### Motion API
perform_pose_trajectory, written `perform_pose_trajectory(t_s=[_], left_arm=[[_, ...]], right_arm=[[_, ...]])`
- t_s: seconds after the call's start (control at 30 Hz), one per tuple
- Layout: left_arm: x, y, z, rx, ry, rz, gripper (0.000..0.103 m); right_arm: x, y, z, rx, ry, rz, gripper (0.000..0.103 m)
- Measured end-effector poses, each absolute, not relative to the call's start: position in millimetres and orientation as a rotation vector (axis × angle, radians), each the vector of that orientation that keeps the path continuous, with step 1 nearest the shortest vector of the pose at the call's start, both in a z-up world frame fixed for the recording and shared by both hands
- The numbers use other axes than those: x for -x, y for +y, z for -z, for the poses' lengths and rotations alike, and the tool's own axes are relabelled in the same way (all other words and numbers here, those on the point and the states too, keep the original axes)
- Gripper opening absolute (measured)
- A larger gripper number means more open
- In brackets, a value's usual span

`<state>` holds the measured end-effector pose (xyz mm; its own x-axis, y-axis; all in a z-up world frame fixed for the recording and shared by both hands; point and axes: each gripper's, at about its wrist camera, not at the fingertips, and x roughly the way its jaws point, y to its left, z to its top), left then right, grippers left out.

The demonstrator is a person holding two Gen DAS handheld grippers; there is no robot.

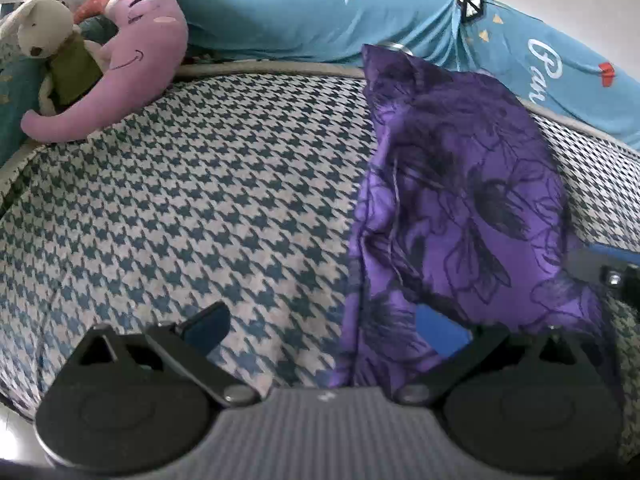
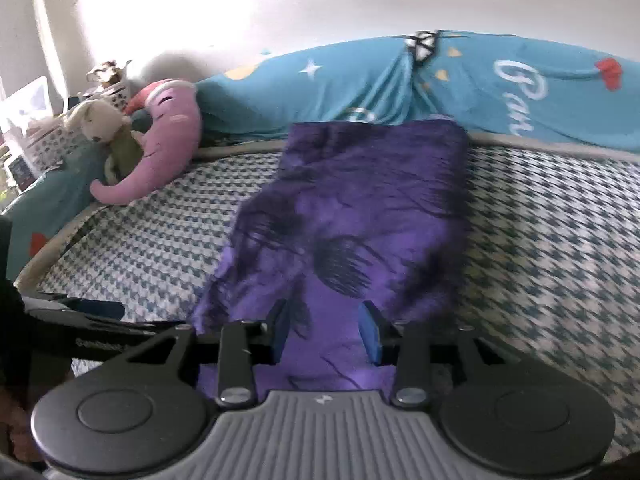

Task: Fold clothes

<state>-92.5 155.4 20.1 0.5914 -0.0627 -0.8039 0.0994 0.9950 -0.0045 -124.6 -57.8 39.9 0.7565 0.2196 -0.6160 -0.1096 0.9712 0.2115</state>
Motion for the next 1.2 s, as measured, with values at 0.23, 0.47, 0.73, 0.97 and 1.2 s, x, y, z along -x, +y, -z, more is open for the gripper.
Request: perform_pose_trajectory(t_s=[0.23,0.47,0.73,0.97,1.2], left_arm=[[99,156,-20,-0.037,0.922,0.092,0.103],[104,155,-21,-0.033,0.915,0.09,0.103],[108,156,-22,-0.016,0.906,0.077,0.103],[106,155,-21,-0.004,0.913,0.063,0.103],[105,151,-19,-0.017,0.919,0.073,0.103]], right_arm=[[160,-86,-36,-0.192,0.743,-0.125,0.041],[188,-94,-28,-0.196,0.801,-0.122,0.042],[220,-94,-12,-0.249,0.895,-0.15,0.042],[232,-84,6,-0.351,0.984,-0.206,0.042],[229,-88,10,-0.403,0.982,-0.17,0.019]])
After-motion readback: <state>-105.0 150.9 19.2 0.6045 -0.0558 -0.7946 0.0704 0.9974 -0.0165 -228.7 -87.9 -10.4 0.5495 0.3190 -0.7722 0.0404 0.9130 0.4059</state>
